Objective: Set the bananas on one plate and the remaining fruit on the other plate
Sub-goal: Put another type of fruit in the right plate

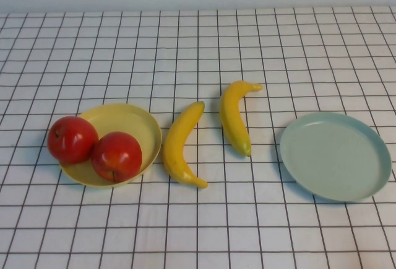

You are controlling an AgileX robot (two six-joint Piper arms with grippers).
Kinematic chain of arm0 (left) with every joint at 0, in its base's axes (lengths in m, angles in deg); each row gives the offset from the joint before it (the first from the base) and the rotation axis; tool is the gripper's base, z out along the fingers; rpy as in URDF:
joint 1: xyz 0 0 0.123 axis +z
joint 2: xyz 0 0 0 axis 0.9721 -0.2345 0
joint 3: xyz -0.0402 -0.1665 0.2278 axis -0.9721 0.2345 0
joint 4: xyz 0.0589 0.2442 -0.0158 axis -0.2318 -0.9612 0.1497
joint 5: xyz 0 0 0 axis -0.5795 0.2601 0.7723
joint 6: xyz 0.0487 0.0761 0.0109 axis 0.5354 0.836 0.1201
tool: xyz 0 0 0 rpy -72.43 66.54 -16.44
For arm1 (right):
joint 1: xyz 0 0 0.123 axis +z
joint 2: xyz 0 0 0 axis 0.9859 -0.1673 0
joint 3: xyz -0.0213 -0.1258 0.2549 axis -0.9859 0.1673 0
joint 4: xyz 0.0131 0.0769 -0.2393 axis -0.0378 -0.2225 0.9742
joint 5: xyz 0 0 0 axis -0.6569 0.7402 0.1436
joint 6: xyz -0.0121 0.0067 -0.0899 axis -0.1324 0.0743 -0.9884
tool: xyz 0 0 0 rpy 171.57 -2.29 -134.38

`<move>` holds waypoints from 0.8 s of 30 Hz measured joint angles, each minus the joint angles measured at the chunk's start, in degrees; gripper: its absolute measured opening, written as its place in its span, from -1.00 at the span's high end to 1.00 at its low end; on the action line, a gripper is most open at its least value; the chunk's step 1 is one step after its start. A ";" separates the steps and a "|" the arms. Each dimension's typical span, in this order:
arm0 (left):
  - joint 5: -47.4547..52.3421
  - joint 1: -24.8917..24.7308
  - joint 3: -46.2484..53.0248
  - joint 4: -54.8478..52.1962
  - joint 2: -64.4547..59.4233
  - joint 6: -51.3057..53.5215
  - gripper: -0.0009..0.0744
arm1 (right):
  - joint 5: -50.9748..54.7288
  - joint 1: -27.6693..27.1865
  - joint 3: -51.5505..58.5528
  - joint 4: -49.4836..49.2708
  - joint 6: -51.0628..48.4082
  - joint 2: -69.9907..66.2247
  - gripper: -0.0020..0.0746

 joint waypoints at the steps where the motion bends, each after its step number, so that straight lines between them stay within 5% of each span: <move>1: -0.58 1.03 0.56 1.65 0.00 1.99 0.97 | 0.00 0.00 0.00 0.00 0.00 0.00 0.99; 7: -3.29 7.06 5.99 8.93 0.02 7.51 0.97 | 0.00 0.00 0.00 0.00 0.00 0.00 0.99; 24: -1.17 7.09 6.09 9.07 0.02 7.51 0.97 | 0.00 0.00 0.03 0.00 0.00 0.00 0.99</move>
